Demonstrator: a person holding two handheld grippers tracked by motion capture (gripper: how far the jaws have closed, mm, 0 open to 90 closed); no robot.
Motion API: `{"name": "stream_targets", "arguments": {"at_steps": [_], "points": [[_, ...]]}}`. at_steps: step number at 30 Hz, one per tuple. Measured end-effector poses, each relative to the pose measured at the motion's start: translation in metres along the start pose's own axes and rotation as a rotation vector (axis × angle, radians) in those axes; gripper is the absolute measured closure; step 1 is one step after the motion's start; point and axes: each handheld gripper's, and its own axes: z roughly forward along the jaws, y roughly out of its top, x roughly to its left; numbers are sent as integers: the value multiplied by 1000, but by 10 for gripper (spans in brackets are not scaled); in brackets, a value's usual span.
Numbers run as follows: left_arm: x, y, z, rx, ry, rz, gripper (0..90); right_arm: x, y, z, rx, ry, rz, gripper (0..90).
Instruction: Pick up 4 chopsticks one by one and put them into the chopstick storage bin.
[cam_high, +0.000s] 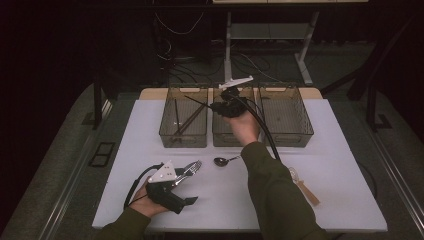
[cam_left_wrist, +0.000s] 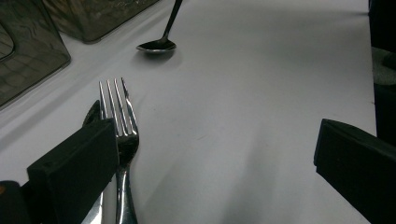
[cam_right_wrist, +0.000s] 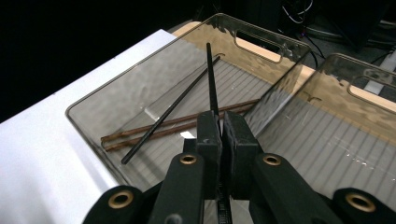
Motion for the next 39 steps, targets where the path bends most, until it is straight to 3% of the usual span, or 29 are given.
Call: {"name": "stream_targets", "arguments": {"at_steps": [11, 18, 26, 32, 35, 39], "points": [[0, 1, -2, -11, -7, -5, 0, 12, 8, 41, 34, -1, -2, 859], [0, 2, -2, -1, -8, 12, 0, 18, 14, 67, 66, -32, -4, 859], [-1, 2, -2, -7, -8, 4, 0, 23, 19, 90, 94, -50, 11, 858], [-1, 1, -2, -11, -7, 1, 0, 29, 21, 97, 98, -41, -7, 837], [-1, 1, -2, -13, -6, 1, 0, 25, 21, 95, 108, -20, 10, 723], [0, 1, -2, -12, -4, 1, 0, 23, 24, 84, 108, 5, 5, 660]]}}
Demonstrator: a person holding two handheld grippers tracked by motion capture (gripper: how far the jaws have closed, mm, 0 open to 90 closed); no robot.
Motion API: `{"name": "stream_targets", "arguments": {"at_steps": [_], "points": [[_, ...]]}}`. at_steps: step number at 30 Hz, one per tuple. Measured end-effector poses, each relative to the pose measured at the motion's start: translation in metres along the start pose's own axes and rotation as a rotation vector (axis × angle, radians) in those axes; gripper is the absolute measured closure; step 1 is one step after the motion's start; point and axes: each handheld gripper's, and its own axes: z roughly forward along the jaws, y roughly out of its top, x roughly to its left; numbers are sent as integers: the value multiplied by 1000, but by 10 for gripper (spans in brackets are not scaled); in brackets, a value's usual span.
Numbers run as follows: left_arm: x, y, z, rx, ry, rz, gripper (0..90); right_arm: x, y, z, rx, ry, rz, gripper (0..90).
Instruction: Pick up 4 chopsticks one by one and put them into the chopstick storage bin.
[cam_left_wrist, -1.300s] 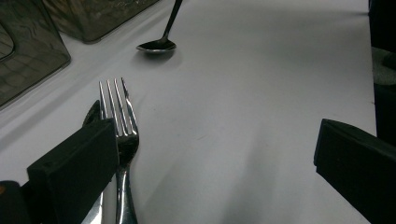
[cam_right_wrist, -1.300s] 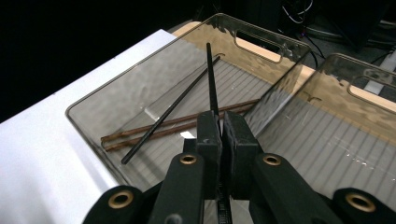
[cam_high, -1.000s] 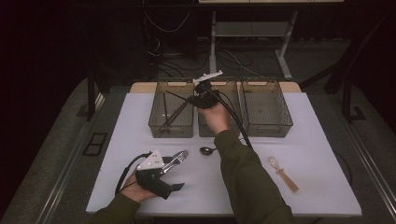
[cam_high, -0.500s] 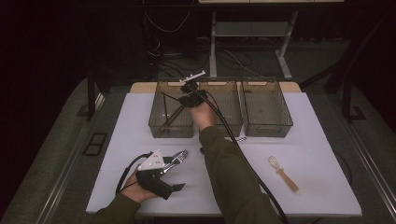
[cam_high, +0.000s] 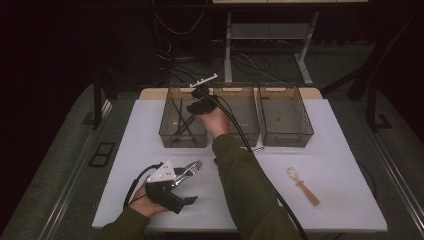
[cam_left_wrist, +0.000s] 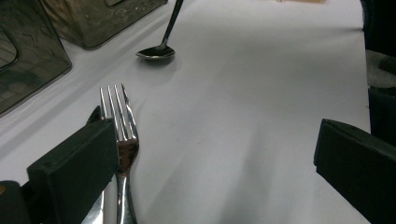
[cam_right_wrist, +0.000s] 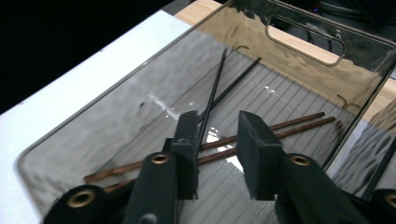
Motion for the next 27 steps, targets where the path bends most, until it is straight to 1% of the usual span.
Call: {"name": "stream_targets", "arguments": {"at_steps": [3, 5, 6, 10, 13, 16, 17, 19, 21, 23, 26, 27], "points": [[0, 0, 0, -1, 4, 4, 0, 0, 0, -9, -9, 24, -8, 609], [0, 0, -1, -1, 5, 4, 0, -1, -2, -16, -21, 37, -11, 552], [1, 0, -1, 8, 5, 11, 0, -2, -4, -19, -22, 49, -6, 539], [1, 0, -1, 5, 11, 2, 0, -7, -11, -34, -36, 82, -7, 483], [2, -1, -2, 6, 11, 0, 0, -12, -17, -44, -57, 87, -36, 434], [1, -1, -2, -4, 16, -17, 0, -14, -23, -55, -81, 74, -57, 366], [1, -1, -2, -4, 16, -19, 0, -16, -25, -59, -89, 79, -56, 355], [2, -1, -2, -5, 16, -18, 0, -19, -30, -67, -104, 111, -49, 320], [2, -2, -3, 1, 16, -13, 0, -21, -35, -74, -99, 110, -57, 275], [2, -2, -3, 5, 17, -11, 0, -24, -41, -80, -92, 123, -78, 218], [3, -2, -3, 7, 17, -11, 0, -26, -49, -90, -96, 95, -96, 179], [3, -2, -2, 3, 18, -11, 0, -27, -51, -93, -100, 100, -98, 180]]}}
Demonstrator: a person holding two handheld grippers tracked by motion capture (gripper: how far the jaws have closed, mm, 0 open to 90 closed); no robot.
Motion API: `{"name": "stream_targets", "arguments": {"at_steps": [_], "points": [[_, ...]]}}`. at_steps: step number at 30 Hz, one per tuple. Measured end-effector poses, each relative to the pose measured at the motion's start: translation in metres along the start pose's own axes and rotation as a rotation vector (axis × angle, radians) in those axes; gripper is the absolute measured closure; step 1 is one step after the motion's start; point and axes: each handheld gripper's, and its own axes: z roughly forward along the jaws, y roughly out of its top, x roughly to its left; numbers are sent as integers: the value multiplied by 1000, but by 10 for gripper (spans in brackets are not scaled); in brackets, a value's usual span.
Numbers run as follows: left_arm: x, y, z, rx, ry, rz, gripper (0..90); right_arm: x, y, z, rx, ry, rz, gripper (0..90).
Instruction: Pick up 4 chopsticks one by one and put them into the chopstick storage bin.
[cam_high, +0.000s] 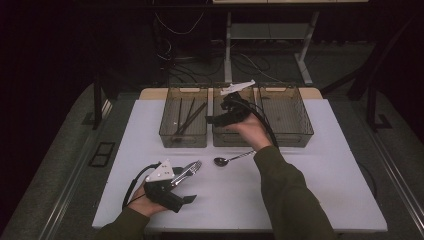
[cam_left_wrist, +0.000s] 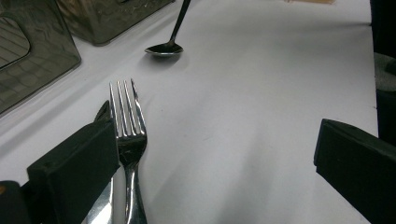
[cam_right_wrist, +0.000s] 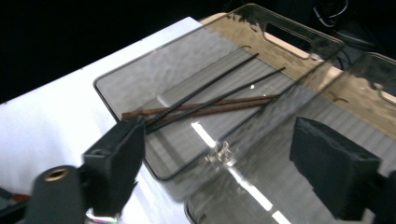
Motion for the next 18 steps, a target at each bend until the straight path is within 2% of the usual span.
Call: {"name": "stream_targets", "arguments": {"at_steps": [3, 5, 9, 18], "points": [[0, 0, 0, 5, 1, -6, 0, -2, -7, -9, 2, -5, -31, 122], [0, 0, 0, 4, 3, -8, 0, -4, -12, -15, -3, -6, -32, 84], [0, -1, 0, 3, 6, -12, 0, -8, -22, -28, -11, -31, -29, 80], [1, -1, 0, 8, 10, -10, 0, -13, -49, -56, -44, -19, -2, 82]]}}
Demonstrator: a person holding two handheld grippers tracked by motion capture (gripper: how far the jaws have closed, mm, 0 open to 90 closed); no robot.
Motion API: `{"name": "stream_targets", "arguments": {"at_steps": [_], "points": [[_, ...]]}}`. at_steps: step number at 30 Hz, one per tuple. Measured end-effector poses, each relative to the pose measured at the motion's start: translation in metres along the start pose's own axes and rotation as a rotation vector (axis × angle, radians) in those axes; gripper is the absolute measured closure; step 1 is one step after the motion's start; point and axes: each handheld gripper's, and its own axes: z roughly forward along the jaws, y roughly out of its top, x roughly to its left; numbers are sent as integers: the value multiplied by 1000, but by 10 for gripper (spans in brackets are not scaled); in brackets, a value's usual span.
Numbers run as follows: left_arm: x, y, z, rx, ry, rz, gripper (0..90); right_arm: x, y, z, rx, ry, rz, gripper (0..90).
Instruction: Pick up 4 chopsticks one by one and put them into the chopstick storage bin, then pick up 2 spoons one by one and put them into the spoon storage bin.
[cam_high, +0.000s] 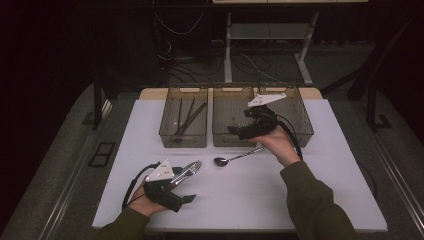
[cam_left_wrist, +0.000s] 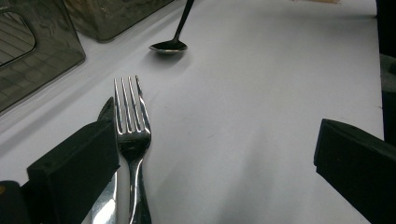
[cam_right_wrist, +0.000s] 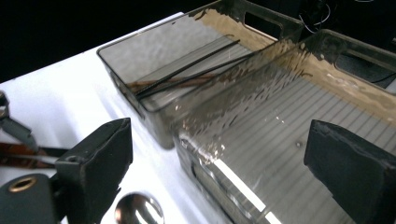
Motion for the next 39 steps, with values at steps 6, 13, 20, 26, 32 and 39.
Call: {"name": "stream_targets", "arguments": {"at_steps": [6, 13, 20, 26, 32, 39], "points": [[0, 0, 0, 4, 2, 2, 0, -2, -20, -14, 4, -1, 7, 82], [0, -1, 0, 6, 5, -2, 0, -2, -39, -30, -8, 10, 22, 82], [0, -1, 0, 9, 8, -3, 0, -5, -58, -44, -7, -3, 38, 81], [1, -2, -2, 4, 10, -17, 0, -8, -73, -57, -2, -29, 50, 82], [2, -1, -4, -4, 16, -14, 0, -9, -91, -72, 12, -44, 57, 82], [1, -2, -3, -4, 15, -16, 0, -11, -112, -91, 23, -59, 76, 83]]}}
